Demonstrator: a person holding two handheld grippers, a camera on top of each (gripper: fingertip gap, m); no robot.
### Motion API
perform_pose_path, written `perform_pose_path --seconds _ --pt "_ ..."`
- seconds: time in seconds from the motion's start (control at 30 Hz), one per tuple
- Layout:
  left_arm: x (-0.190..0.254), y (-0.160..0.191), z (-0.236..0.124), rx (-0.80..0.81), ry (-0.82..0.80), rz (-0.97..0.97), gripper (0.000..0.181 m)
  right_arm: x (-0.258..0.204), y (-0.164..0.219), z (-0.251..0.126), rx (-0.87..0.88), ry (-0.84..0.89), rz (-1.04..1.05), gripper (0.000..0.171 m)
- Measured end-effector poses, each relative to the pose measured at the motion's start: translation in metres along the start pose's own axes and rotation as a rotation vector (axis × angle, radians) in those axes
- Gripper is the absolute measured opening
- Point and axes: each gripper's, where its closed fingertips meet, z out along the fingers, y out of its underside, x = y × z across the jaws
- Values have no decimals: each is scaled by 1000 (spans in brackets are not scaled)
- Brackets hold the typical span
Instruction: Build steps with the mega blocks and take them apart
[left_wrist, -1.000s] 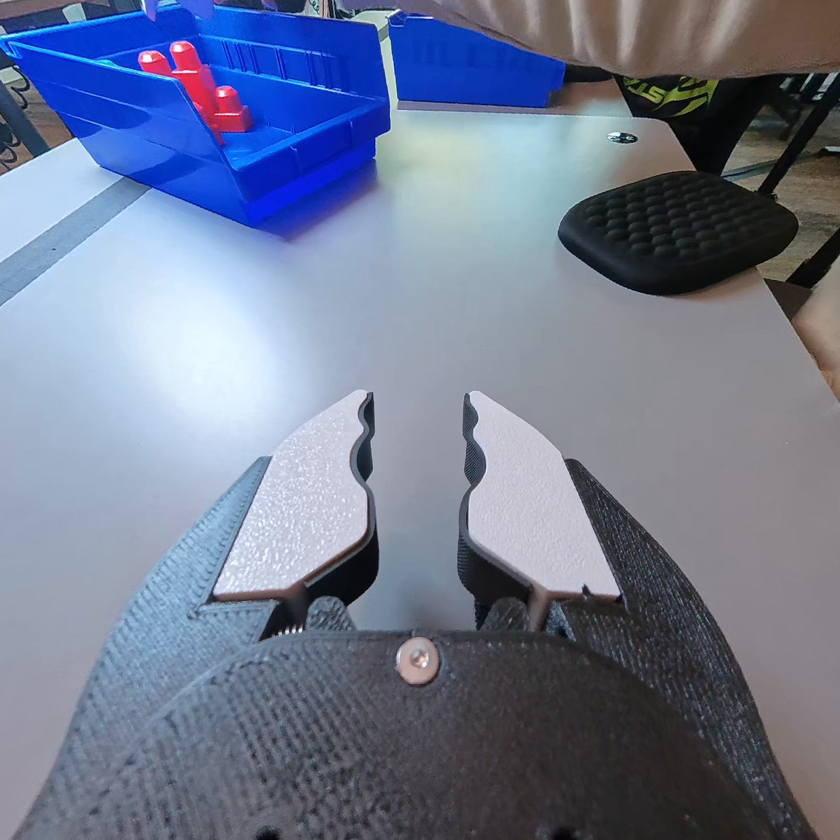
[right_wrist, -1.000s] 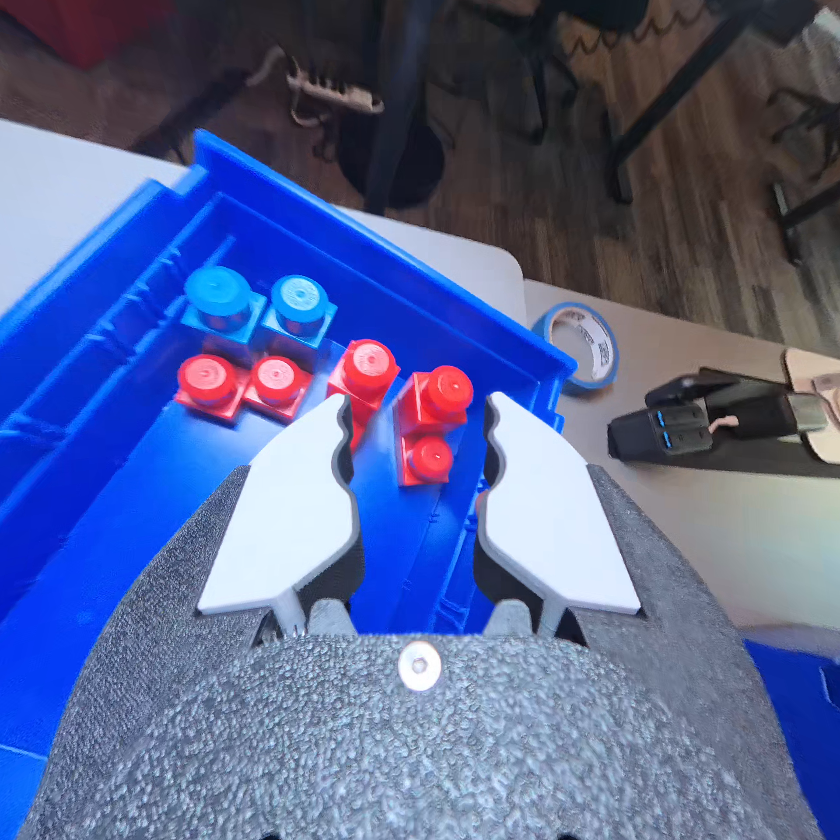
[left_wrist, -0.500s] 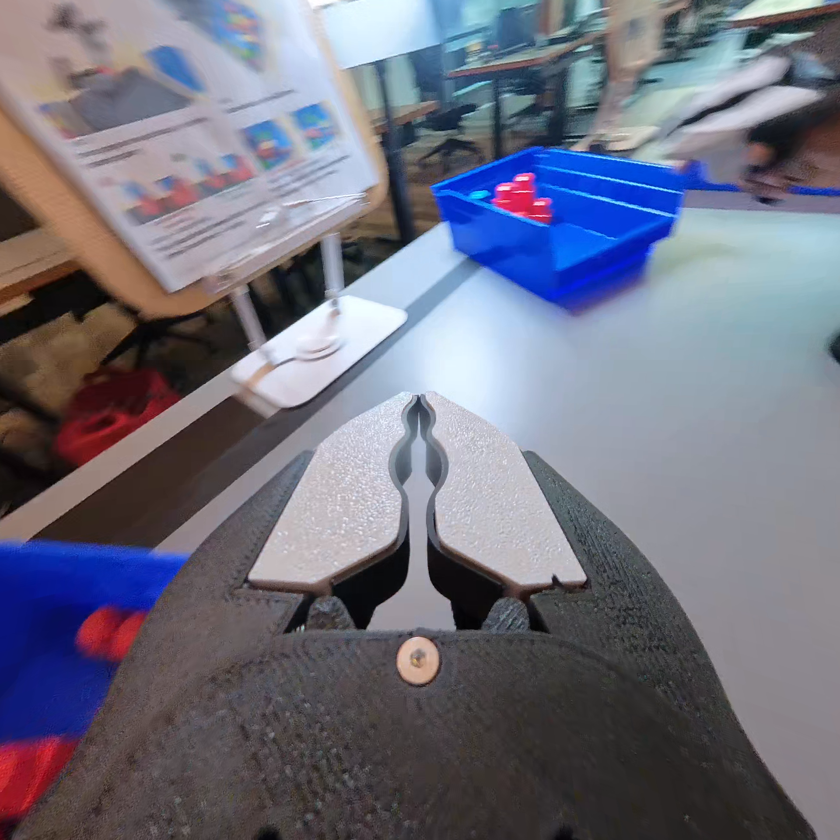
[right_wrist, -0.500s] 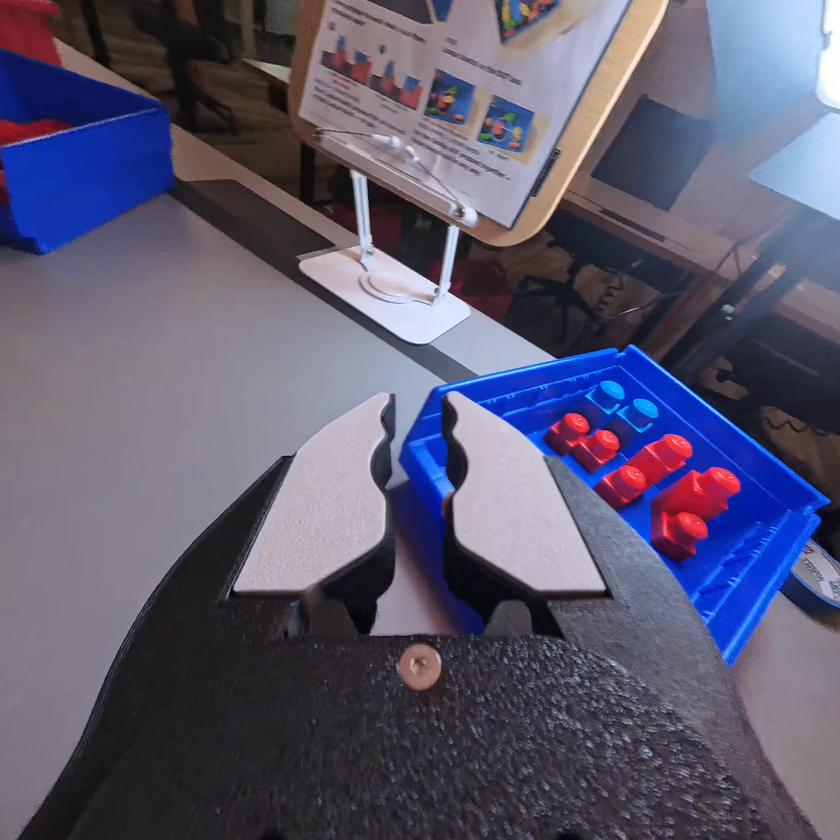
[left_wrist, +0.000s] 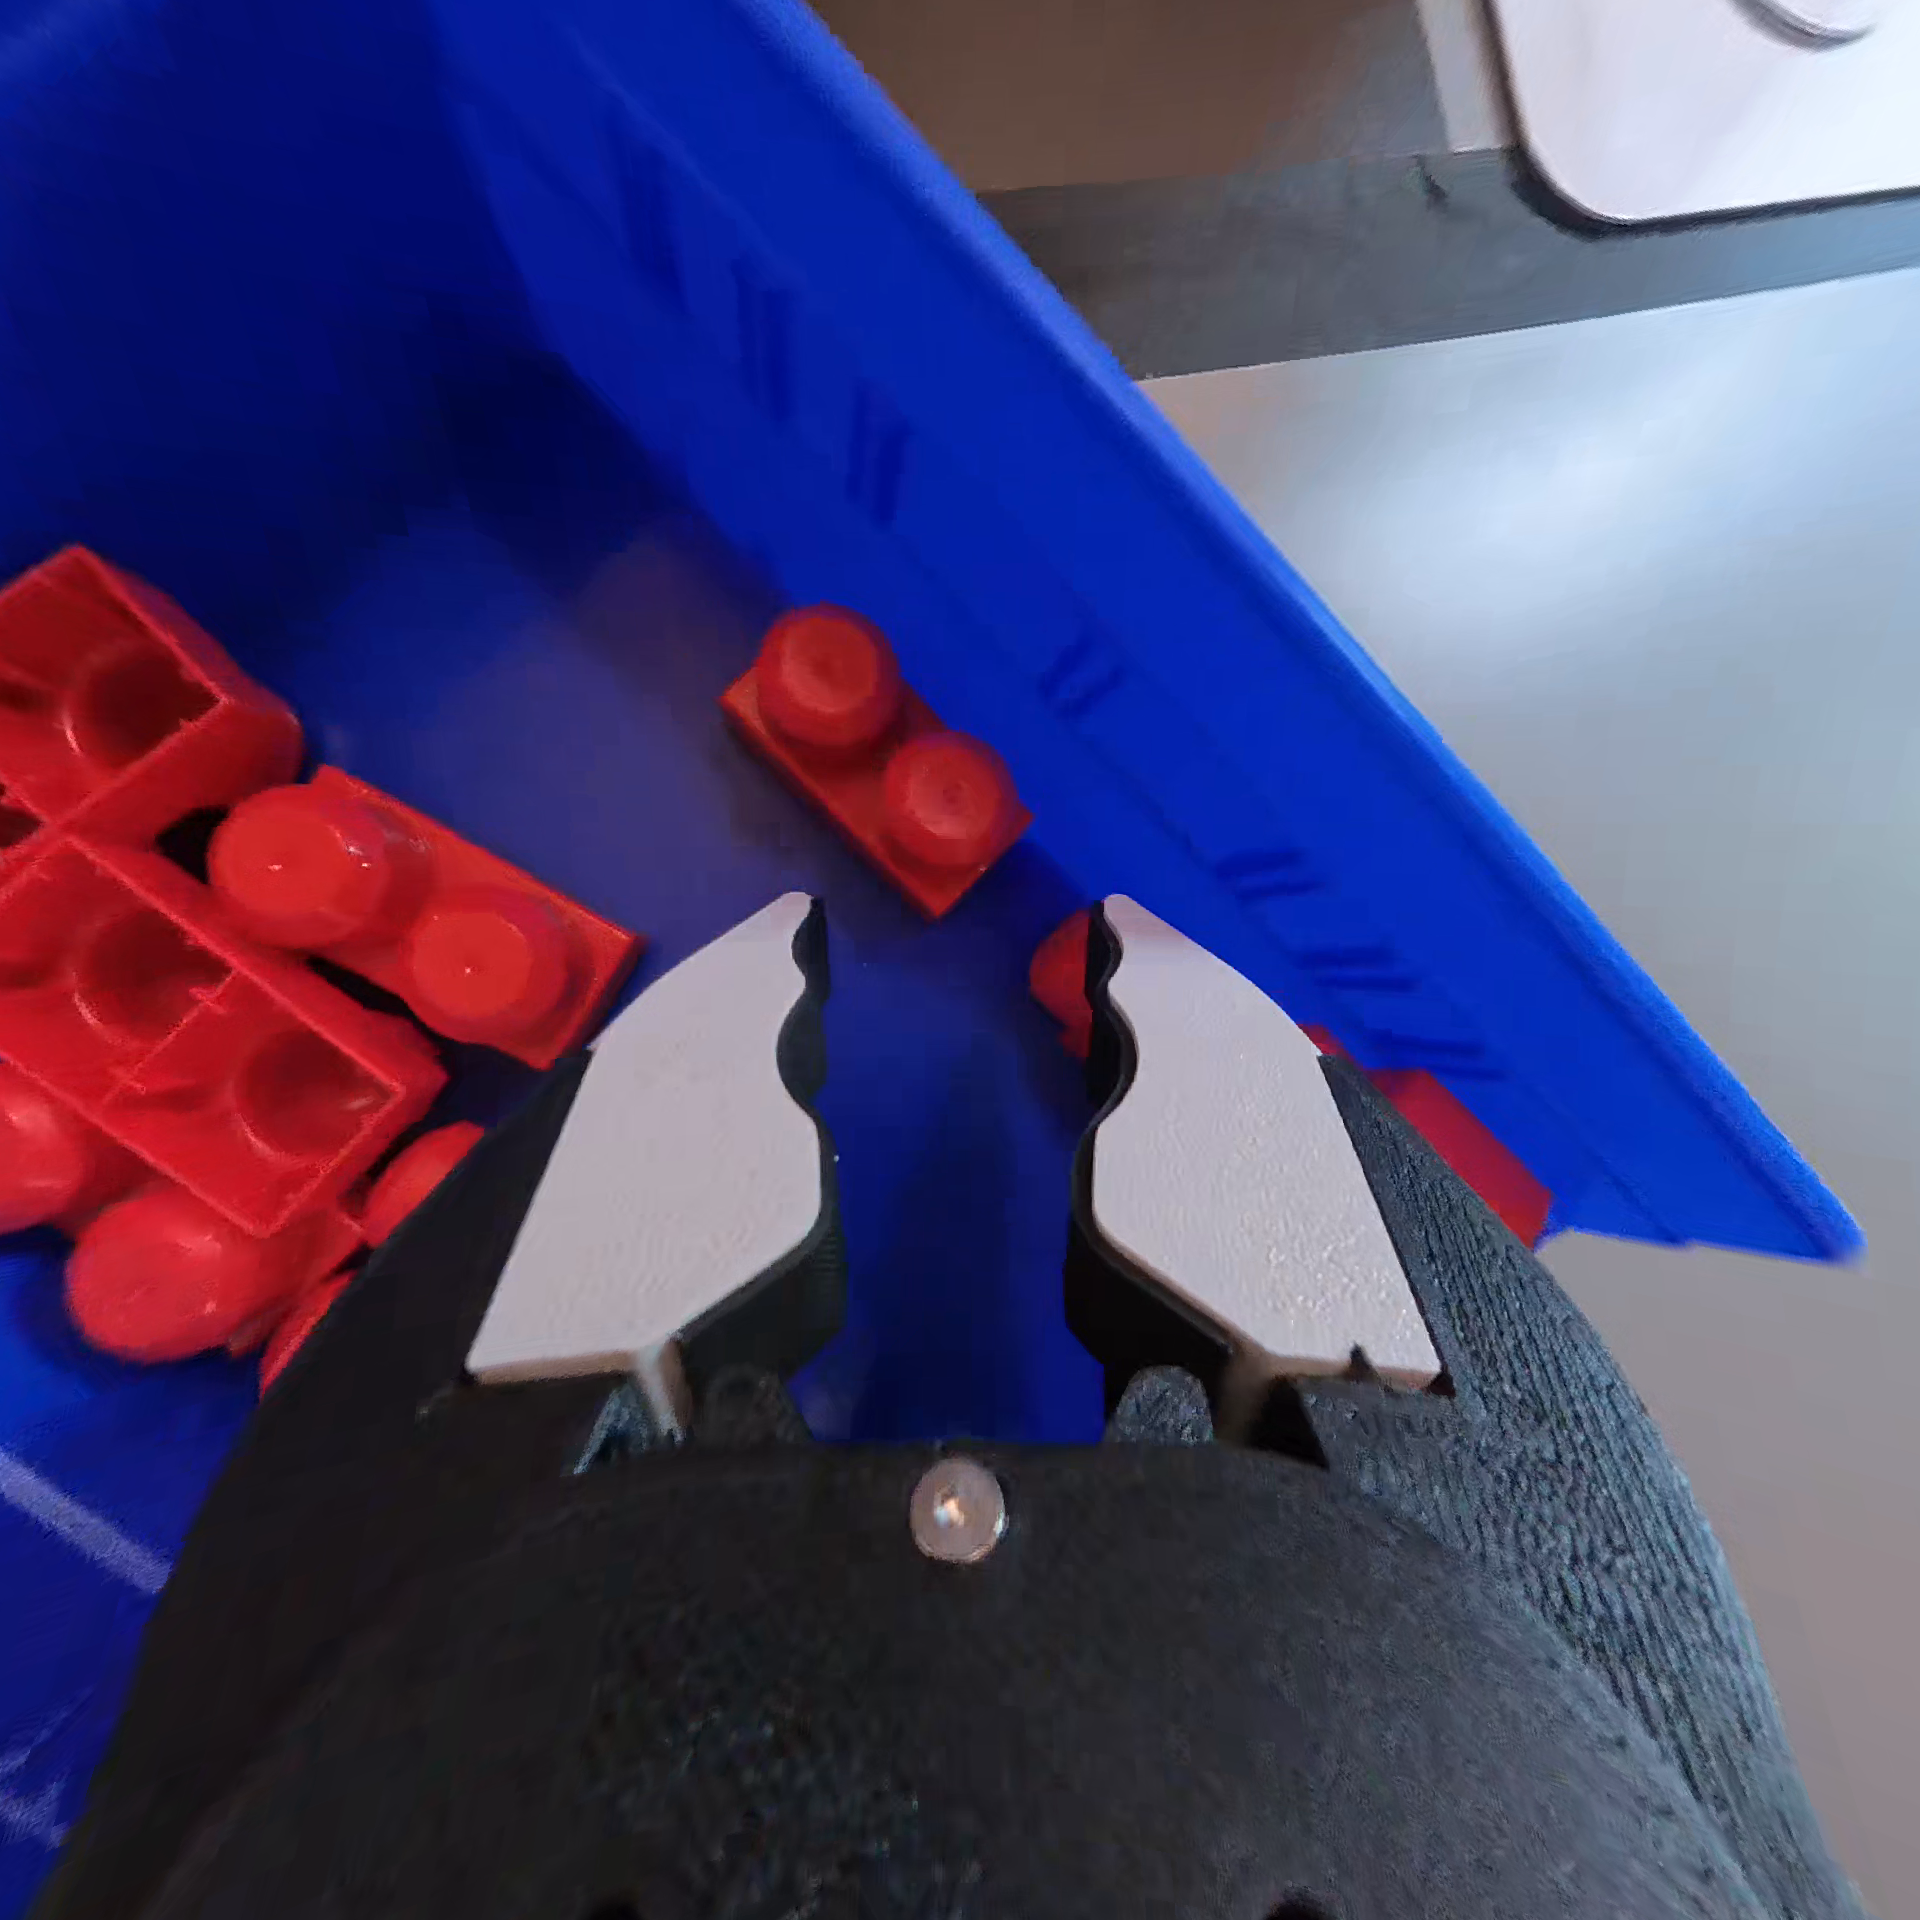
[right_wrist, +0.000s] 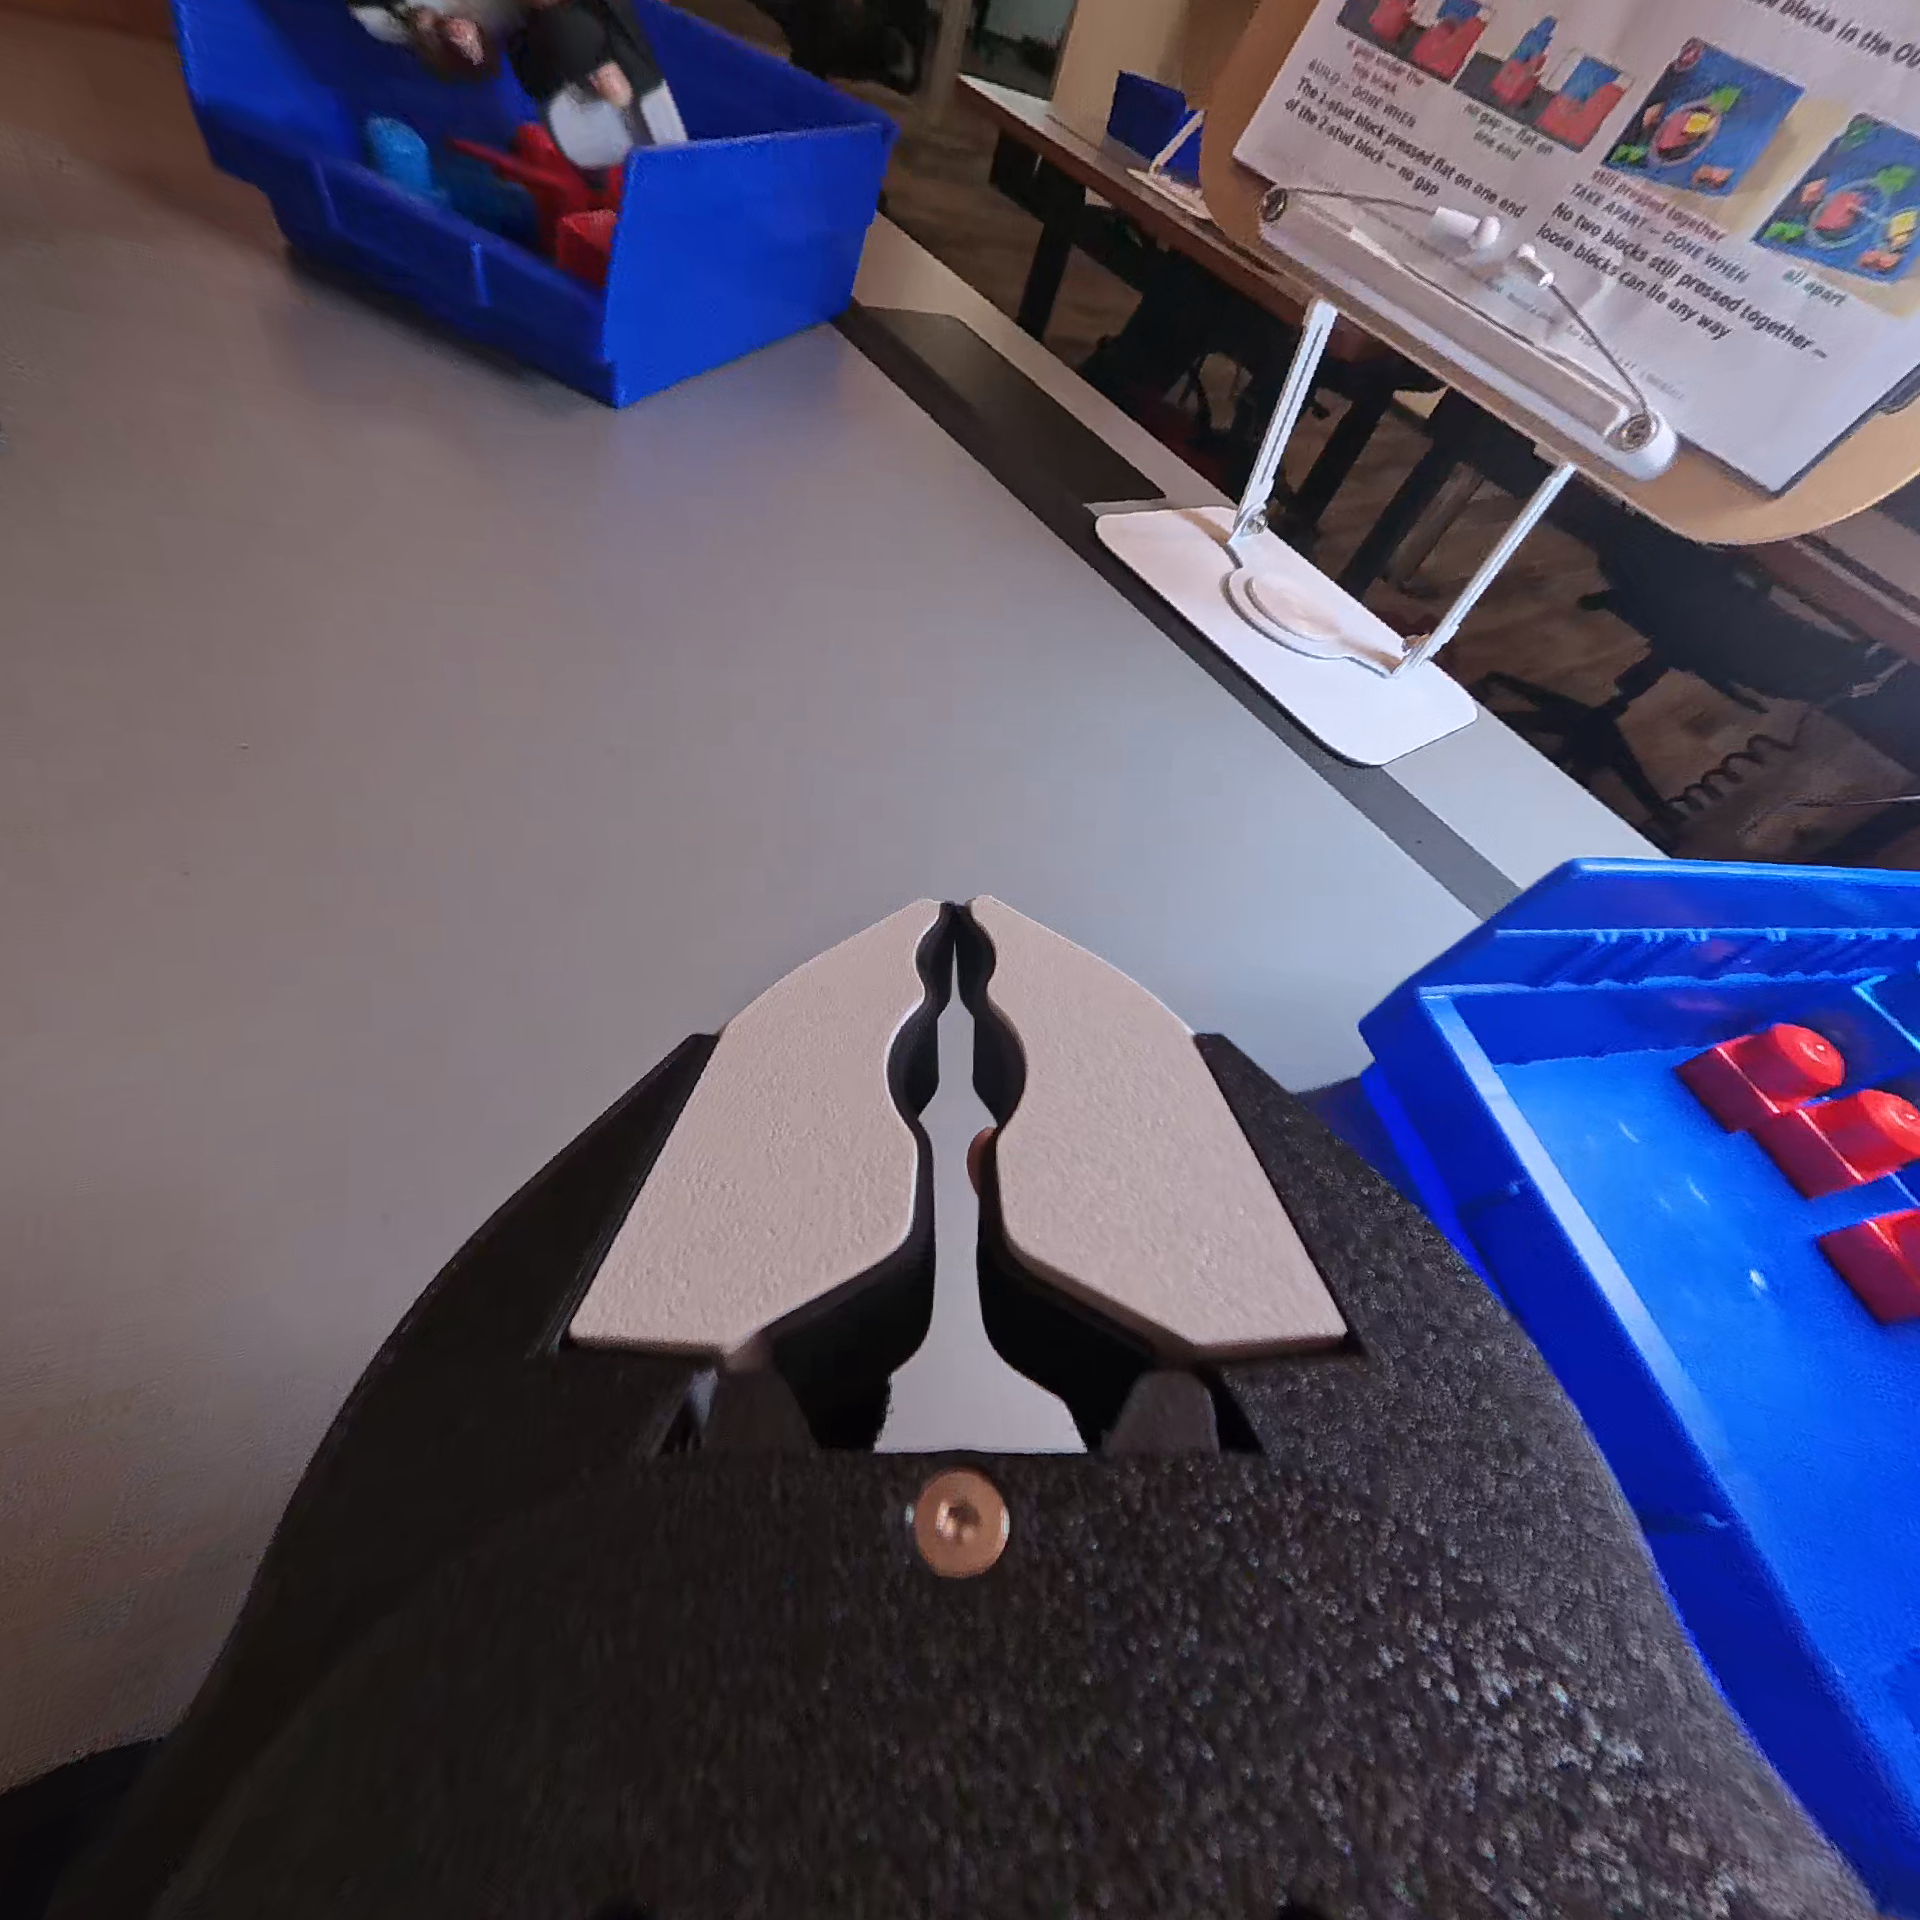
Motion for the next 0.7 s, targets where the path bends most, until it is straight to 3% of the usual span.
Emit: perform_pose_path --seconds 0.2,0.3,0.37,0.57,0.7 --pt "-11 -1 36 -80 -77 -7 52 -9 4 5 -6 -37 29 0" --pt "-21 -4 42 -71 -175 62 32 -11 8 6 -16 -39 29 0" --pt "-30 -7 32 -59 -260 148 0 -12 10 6 -22 -36 18 0" --pt "-25 -29 -37 112 -349 325 0 -14 10 10 -8 -51 30 0" --pt "-19 -33 -52 168 -345 323 0 -17 8 12 -2 -68 44 0"
